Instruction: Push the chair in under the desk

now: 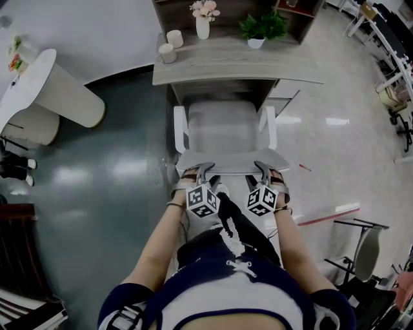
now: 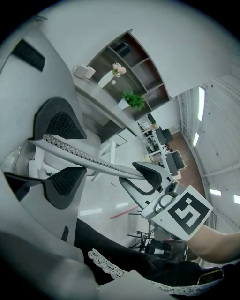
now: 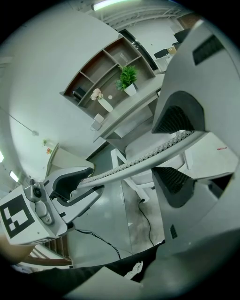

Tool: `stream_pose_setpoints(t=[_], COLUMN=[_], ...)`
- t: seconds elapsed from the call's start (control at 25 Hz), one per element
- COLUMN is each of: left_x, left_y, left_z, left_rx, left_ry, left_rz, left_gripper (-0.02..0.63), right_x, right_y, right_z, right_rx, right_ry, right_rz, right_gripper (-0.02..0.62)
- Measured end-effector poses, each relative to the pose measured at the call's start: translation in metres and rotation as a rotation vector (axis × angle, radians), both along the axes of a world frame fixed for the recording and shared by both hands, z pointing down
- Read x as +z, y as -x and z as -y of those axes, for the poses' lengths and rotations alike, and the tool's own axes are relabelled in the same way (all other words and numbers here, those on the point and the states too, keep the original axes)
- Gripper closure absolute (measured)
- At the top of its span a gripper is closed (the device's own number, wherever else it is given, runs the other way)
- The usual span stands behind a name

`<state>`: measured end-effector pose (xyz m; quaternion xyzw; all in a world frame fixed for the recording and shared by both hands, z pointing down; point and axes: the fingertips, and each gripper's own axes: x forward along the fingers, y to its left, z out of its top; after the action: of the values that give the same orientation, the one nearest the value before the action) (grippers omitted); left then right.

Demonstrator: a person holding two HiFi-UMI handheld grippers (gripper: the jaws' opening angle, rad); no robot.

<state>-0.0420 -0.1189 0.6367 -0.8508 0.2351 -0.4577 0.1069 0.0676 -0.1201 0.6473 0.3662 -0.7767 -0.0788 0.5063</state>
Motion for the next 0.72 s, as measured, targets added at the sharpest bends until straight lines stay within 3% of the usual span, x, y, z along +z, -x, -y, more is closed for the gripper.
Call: stream_pose_setpoints(t=[0.72], left_x=[-0.004], left_y=[0.004], left_z=[0.035], left_rx=[0.011], left_ry=[-0.026], left_rz=[0.001], left_gripper=[0.416], right_x=[-0.003], right_y=[0.004], right_z=[0.034], right_rx=[0.003], right_ry=[-0.011], right_rz=[-0.007], right_gripper=[0.399])
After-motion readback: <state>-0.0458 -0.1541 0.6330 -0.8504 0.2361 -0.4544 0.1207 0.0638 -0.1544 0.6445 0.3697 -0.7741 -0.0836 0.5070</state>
